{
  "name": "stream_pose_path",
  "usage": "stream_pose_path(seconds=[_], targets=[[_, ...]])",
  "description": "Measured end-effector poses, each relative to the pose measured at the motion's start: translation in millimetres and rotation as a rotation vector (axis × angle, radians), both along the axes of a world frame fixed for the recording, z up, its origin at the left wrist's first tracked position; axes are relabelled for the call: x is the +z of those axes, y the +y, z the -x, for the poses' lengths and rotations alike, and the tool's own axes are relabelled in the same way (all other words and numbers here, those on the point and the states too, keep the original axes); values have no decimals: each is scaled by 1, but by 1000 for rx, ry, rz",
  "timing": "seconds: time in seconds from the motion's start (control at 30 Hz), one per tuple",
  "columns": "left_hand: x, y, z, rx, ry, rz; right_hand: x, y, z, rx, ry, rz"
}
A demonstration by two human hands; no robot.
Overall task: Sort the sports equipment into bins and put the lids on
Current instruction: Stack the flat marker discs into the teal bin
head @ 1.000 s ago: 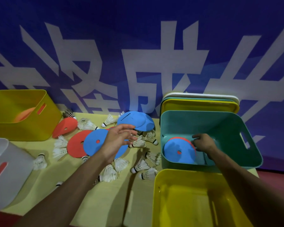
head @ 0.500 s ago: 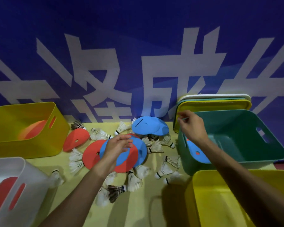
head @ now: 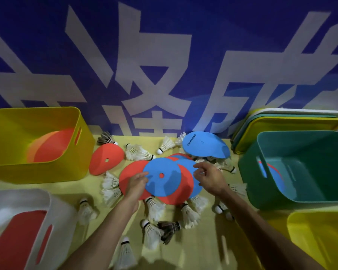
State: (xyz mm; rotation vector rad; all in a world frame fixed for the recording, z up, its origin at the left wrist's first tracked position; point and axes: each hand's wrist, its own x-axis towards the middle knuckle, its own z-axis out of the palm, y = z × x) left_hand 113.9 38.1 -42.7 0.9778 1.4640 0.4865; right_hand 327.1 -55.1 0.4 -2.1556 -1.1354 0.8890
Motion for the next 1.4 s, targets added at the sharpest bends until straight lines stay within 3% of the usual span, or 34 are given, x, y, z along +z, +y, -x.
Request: stream_pose_path(seconds=[0.23,0.53,0.7,0.8,0.9,1.0,1.23,1.4], targets=[[-38,19,-12,-54,107,67,-29,1,8,-70,-42,157],[-56,20,-36,-142,534,-77,-48,-8,15,-89,-26,289],[-53,24,-38,-181,643,-104,-50,2,17,-116,-23,318],[-52,30,-30,-138,579,-180,-56,11,21,-151,-17,333],[-46,33,-16,-88,247,-195,-66,17,27,-183,-49,339],[-35,32,1,-76,117,-232,-73,23,37,-217,-129,351],[-17,33,43,-237,121,-250,-82,35,64,-150,-469,408],[-5,35,71,-146,81,-228,-78,38,69,-196,-437,459]])
